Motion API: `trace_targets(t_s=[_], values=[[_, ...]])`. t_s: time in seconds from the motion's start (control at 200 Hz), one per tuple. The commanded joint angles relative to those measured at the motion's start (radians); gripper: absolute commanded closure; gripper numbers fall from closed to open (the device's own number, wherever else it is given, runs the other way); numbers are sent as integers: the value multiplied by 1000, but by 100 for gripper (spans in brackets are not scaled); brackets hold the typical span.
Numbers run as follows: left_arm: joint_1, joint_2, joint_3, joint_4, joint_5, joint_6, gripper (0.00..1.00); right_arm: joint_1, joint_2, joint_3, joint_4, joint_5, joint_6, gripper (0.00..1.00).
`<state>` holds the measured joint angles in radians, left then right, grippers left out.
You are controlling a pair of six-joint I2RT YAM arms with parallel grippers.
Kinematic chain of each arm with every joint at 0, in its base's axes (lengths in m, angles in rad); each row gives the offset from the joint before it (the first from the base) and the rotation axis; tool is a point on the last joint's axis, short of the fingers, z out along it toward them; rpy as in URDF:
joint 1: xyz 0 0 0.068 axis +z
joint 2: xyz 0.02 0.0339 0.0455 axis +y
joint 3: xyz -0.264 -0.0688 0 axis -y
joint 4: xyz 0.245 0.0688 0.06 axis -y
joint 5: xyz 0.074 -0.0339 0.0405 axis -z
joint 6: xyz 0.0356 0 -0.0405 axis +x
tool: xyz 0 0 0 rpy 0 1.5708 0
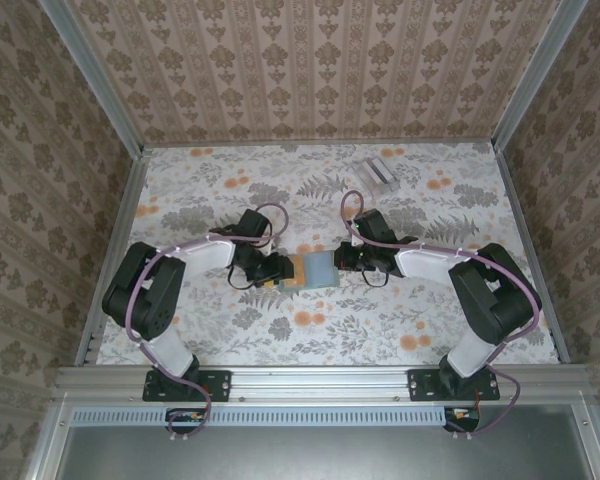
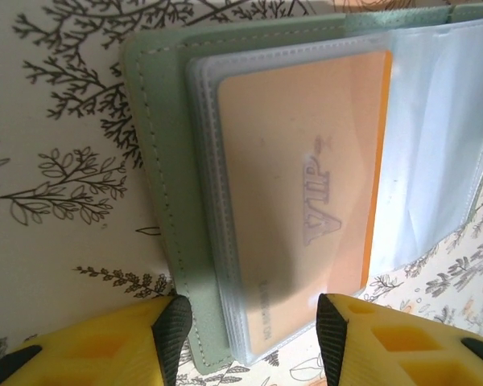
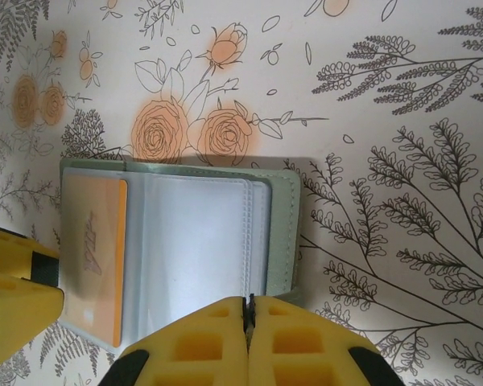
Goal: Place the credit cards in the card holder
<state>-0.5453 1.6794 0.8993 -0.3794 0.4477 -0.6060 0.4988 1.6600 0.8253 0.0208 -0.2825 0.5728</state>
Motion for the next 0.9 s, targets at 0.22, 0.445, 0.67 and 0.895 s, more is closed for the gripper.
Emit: trace_targets(t_s=[0.22, 0.445, 0.67, 0.895], values=[[-22, -70, -33, -63, -98, -18, 48, 2, -1, -7, -8, -33, -9, 92], [-41, -8, -25, -55, -73, -44, 46, 3, -2, -8, -4, -42, -1, 92], [-55, 1, -57, 160, 91, -100, 47, 5, 4, 0, 0, -61, 5, 92], [-57, -157, -81, 228, 51, -82, 50, 6, 10, -10, 36, -75, 25, 92]])
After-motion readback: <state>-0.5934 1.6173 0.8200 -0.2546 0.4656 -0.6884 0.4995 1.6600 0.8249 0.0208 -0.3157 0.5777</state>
